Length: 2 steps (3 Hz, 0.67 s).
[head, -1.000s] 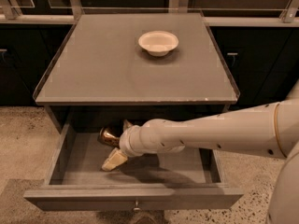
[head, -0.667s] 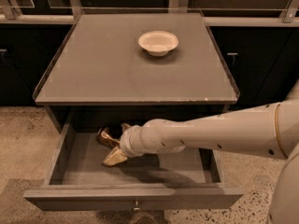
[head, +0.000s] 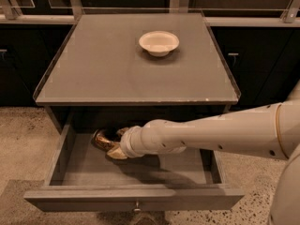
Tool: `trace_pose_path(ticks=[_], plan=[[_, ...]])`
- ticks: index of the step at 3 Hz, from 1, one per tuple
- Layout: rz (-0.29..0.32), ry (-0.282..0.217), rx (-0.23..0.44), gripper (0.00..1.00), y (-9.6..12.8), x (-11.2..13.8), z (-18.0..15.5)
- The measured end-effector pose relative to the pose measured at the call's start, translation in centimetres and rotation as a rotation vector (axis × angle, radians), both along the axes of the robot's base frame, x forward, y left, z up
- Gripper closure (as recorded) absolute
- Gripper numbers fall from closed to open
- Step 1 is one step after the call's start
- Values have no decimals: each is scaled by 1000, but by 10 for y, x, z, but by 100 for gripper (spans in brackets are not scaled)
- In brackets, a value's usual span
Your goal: Pick orange can from top drawer and place on counter
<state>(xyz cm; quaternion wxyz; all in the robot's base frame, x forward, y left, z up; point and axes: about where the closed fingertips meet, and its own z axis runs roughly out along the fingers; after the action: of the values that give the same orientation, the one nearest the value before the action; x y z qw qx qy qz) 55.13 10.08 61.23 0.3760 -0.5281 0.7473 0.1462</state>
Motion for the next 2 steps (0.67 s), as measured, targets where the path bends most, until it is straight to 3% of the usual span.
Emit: trace_pose_path(ticks=[1, 2], plan=[[0, 0, 0, 88, 0, 0, 0], [2, -5, 37, 100, -2, -2, 5]])
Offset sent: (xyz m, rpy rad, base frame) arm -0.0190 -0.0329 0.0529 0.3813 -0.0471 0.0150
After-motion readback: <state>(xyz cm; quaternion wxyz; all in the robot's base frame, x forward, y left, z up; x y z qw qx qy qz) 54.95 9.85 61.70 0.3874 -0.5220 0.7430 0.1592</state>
